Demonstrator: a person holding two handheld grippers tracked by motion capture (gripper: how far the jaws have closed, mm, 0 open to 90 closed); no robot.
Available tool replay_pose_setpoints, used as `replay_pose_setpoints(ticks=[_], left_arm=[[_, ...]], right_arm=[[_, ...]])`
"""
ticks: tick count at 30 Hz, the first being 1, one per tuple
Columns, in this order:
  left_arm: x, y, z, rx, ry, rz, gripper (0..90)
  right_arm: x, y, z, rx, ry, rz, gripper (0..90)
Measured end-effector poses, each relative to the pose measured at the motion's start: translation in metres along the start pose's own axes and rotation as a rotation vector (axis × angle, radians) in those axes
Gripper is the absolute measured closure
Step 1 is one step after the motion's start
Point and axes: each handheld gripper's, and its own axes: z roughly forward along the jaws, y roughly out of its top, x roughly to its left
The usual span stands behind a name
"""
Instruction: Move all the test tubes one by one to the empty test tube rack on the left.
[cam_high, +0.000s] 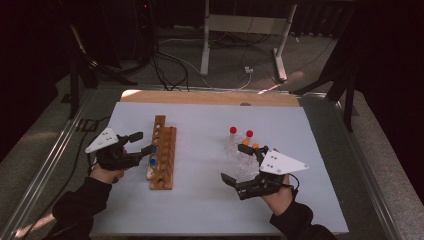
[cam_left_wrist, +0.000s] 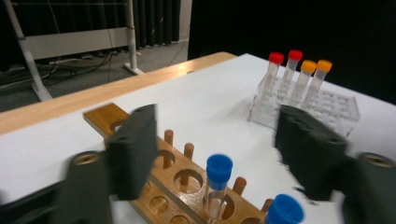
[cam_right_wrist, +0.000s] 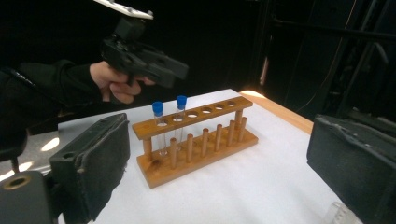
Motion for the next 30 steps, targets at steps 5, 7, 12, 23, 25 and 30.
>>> replay_pose_setpoints(ticks=[5,7,12,23,25,30], left_arm=[[-0.009,0.009,-0.015,-0.012,-0.032,-0.003,13.4],[-0.014,0.009,-0.019,-0.005,-0.061,0.001,6.6],[-0.028,0.005,-0.028,-0.005,-0.094,-0.002,2.1],[-0.050,-0.017,-0.033,0.011,-0.133,0.014,2.1],[-0.051,-0.019,-0.033,0.012,-0.137,0.013,2.1],[-0.053,-0.023,-0.032,0.027,-0.137,0.020,2.1]], right_arm=[[-0.017,0.005,-0.013,-0.015,-0.050,0.026,5.3],[-0.024,0.004,-0.019,-0.013,-0.086,0.033,3.3],[-0.046,-0.003,-0.032,0.014,-0.173,0.053,3.3],[-0.076,-0.050,-0.030,0.127,-0.290,0.098,12.6],[-0.078,-0.058,-0.027,0.151,-0.297,0.100,15.5],[-0.086,-0.076,-0.019,0.216,-0.305,0.137,24.3]])
